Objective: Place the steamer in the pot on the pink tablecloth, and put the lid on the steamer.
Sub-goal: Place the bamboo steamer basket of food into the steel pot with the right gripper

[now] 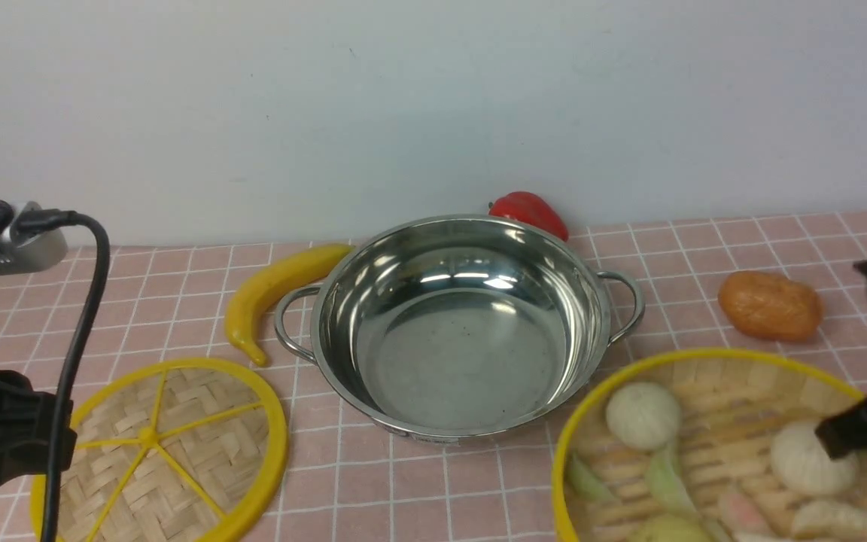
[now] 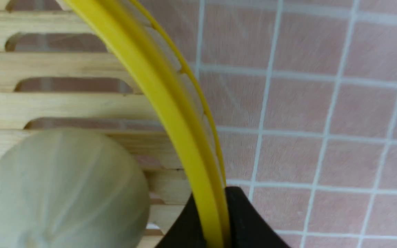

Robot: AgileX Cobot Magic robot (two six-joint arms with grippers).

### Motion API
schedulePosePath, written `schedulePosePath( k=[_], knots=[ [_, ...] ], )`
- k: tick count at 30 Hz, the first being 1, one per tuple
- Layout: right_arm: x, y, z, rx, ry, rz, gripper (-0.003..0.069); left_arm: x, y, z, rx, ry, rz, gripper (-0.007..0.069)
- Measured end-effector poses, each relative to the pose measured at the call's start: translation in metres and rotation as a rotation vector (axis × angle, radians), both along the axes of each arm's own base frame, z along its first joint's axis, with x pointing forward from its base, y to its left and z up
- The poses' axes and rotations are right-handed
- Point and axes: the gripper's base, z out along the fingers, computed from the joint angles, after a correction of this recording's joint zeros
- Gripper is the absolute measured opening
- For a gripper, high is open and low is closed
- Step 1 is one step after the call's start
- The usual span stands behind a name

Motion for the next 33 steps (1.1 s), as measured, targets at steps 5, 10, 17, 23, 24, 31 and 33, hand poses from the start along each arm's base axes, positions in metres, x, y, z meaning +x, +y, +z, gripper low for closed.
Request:
schedulePosePath(
  k=[5,10,17,23,24,31,33],
  knots=[
    [0.035,0.023,0.055,0.101,-0.144,0.048,0.0050,0.000,0.000,0.000,0.000,0.000,0.000,0.0243],
    [0.094,0.075,0.073,0.132,-0.212,0.138,0.0050,0.000,0.000,0.000,0.000,0.000,-0.001,0.0243],
    [0.173,0.141,0.034,0.165,-0.211,0.191,0.0050,0.000,0.000,0.000,0.001,0.000,-0.001,0.0243],
    [0.205,0.158,-0.018,0.115,-0.161,0.199,0.0050,0.000,0.000,0.000,0.001,0.000,-0.001,0.0243],
    [0.208,0.158,-0.025,0.095,-0.155,0.201,0.0050,0.000,0.000,0.000,0.001,-0.001,-0.001,0.0243],
    [0.215,0.159,-0.056,0.041,-0.106,0.202,0.0050,0.001,0.000,0.000,0.002,-0.010,0.001,0.0243],
    [0.216,0.160,-0.060,0.048,-0.107,0.201,0.0050,0.001,0.000,0.001,0.002,-0.015,0.002,0.0243]
  ],
)
